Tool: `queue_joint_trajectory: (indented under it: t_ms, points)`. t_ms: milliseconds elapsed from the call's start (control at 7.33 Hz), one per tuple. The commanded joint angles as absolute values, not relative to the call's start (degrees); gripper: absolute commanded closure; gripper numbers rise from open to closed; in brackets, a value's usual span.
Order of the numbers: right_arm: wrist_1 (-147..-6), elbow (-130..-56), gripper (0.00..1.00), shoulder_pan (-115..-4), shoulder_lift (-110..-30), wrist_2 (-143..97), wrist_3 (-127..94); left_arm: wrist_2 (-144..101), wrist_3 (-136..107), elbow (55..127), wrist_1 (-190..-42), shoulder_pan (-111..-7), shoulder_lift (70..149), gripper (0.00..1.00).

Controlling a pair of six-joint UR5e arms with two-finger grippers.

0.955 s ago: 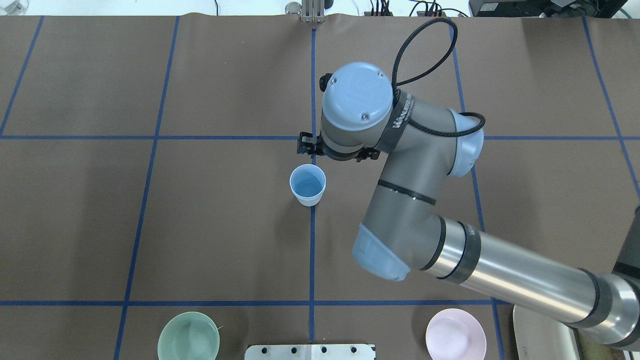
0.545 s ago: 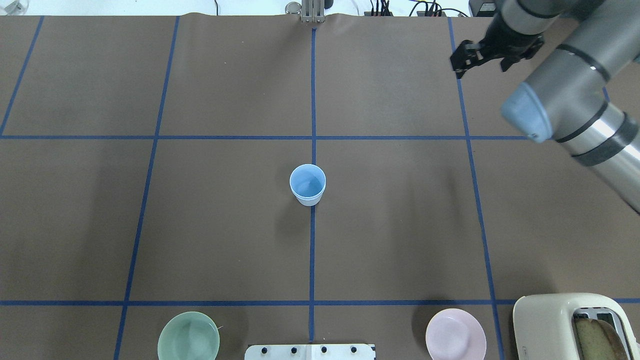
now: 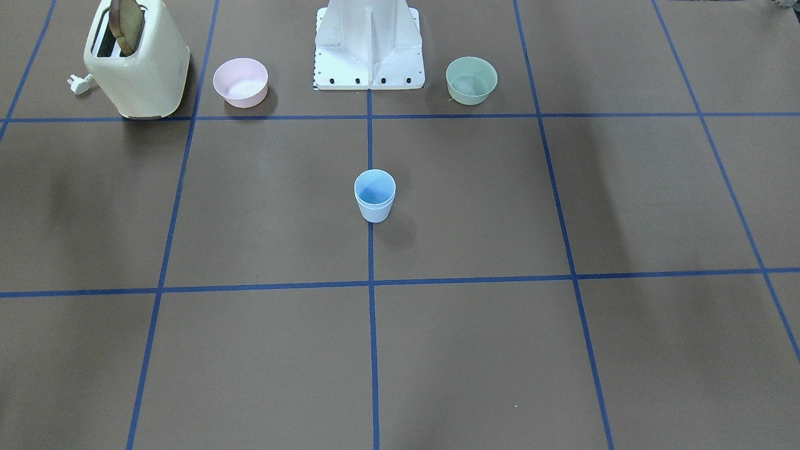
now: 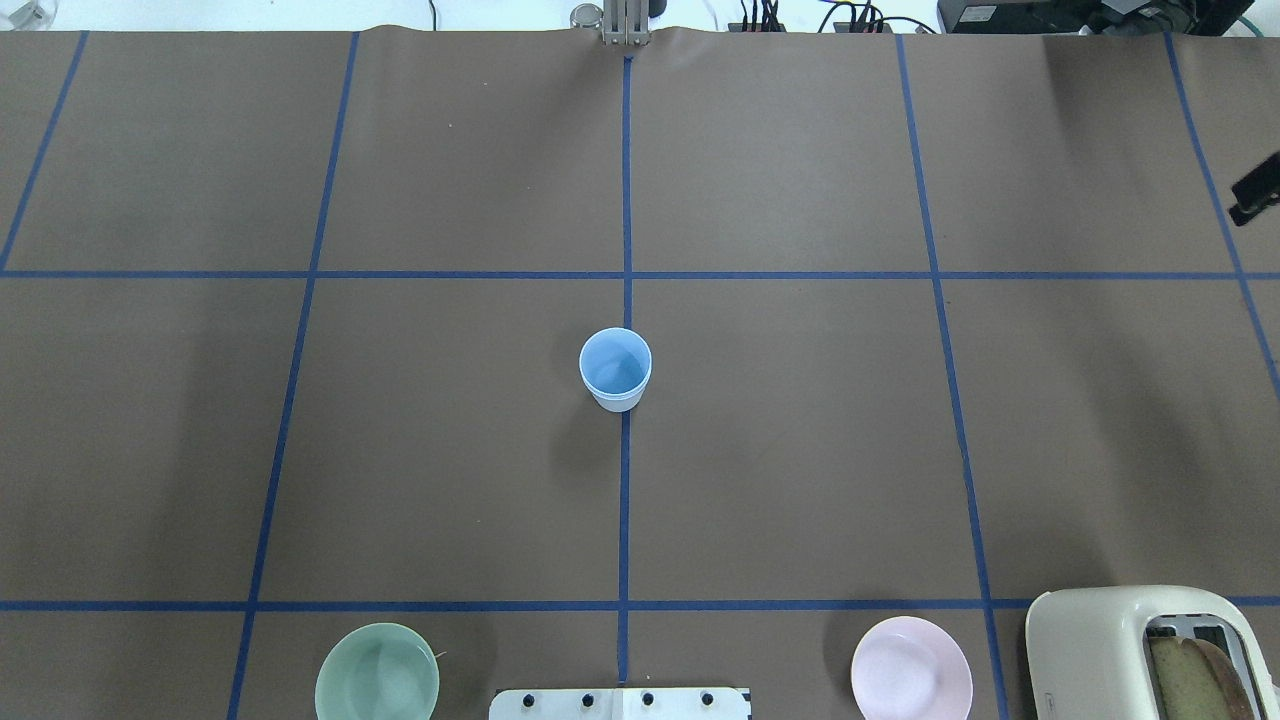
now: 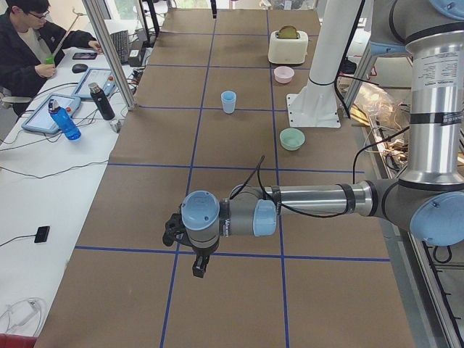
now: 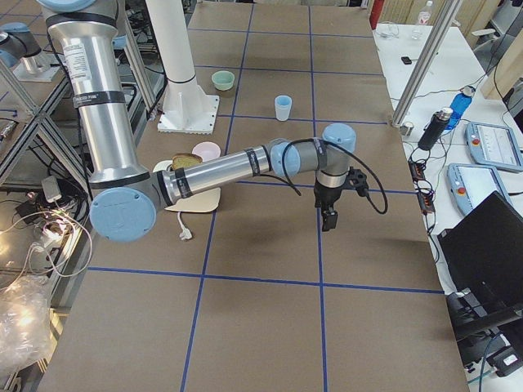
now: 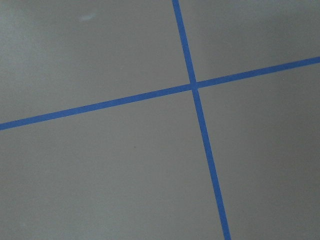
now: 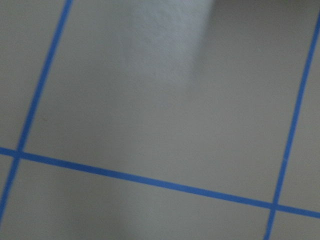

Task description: Stack blue cups with both arms

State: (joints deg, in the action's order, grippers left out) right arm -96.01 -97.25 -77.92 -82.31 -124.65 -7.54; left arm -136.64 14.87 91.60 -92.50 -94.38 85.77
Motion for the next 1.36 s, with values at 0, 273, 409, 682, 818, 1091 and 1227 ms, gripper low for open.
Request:
queue_joint_trajectory:
  t_ms: [0,273,409,682,818,1091,1227]
  points:
    - [-93.4,-97.3,0.00,-85.2,-90.8,-124.9,-2.5,-135.6,14.9,93.4,-92.5,-94.4,83.8,0.01]
    - [-87.9,-97.4,0.00,-88.2,-96.7,-127.9,1.2,-135.6,14.9,94.8,-92.5,-94.3,82.7,0.01]
    - [-88.2,-97.6,0.00,-89.4,-97.1,-129.2,1.3,-135.6,14.9,94.8,-92.5,-94.4,82.6,0.01]
    - [-88.6,-97.6,0.00,-89.4,-97.0,-129.5,1.3,-134.1,14.8,94.9,-92.5,-94.2,82.7,0.01]
    - [-88.5,-97.5,0.00,-89.4,-97.0,-129.6,1.3,-134.1,14.8,94.7,-92.5,-94.2,82.7,0.01]
    - [-88.2,-97.4,0.00,-89.4,-97.0,-129.6,1.3,-134.0,14.9,94.7,-92.5,-94.2,82.7,0.01]
    - [-88.2,-97.3,0.00,-89.4,-97.0,-129.6,1.3,-134.0,14.9,94.8,-92.5,-94.2,82.7,0.01]
